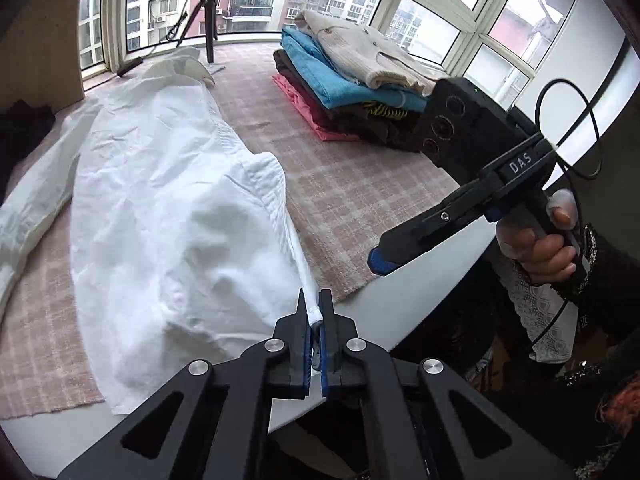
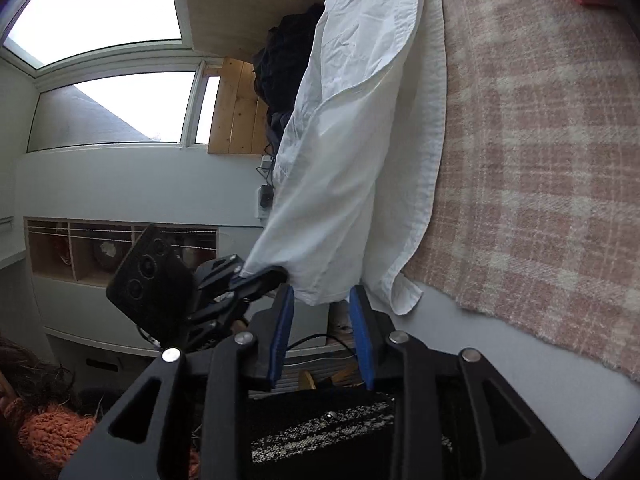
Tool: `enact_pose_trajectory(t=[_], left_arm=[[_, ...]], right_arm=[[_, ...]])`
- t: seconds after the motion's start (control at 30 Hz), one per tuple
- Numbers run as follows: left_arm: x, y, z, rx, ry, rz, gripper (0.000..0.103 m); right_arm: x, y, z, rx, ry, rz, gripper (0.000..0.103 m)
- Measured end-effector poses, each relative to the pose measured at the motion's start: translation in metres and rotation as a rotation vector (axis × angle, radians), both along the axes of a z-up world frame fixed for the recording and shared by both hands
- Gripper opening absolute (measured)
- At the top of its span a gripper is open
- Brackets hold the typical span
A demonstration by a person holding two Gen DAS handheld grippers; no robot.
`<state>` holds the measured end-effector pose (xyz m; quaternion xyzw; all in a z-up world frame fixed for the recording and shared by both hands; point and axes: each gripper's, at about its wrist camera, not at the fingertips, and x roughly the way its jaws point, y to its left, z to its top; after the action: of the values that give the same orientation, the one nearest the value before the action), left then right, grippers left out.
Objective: Fold clothes
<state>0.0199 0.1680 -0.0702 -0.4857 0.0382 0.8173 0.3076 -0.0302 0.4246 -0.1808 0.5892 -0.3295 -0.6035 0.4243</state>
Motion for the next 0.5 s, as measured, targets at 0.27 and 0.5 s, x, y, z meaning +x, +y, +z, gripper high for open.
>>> enact_pose_trajectory(t=[0.27,0.5], left_arm=[[-0.025,-0.084,0.103,-0.138,0.197,0.084,0.002],[-0.039,-0.09,0.103,-0.203,0.206,-0.023,0.002]], right_arm=[[0.004,-0.051,-0.027,0.307,0.103,0.036,0.042],[0.04,-0.105,-0.024,0.441,0.326,0.144,0.037]])
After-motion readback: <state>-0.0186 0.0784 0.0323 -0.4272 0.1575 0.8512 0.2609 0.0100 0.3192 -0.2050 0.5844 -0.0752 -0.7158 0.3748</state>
